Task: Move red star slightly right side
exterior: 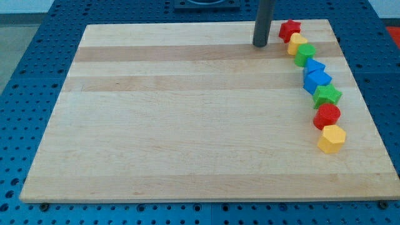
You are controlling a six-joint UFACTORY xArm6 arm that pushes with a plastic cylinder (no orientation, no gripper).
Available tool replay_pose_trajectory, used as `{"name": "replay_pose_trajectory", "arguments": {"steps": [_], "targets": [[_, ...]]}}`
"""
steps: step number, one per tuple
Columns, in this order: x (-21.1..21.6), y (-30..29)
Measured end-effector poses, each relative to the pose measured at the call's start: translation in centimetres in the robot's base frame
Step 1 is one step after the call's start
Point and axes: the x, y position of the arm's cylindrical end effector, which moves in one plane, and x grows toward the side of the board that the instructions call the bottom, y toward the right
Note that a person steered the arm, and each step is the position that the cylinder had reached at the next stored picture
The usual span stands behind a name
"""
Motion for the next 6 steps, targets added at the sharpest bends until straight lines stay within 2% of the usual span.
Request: {"name": "replay_pose_trajectory", "arguments": {"steps": [6], "targets": [[-1.8, 3.9]]}}
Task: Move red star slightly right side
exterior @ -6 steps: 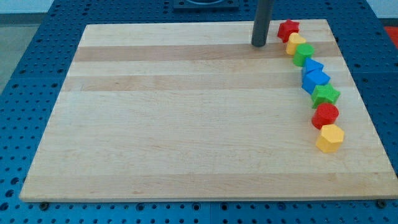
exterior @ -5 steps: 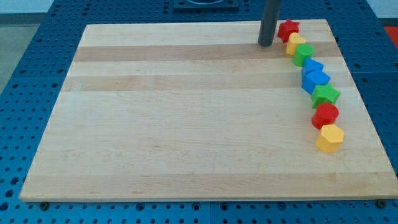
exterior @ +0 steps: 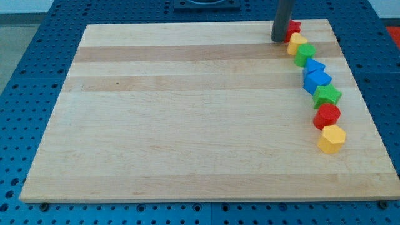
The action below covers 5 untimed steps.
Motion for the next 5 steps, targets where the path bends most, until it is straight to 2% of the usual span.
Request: {"name": "replay_pose_trajectory", "arguments": {"steps": [2, 3, 4, 5], "targets": [[-0.5, 1.1], [-0.6, -0.8], [-2.3, -4.1], [-4.8, -3.9]]}}
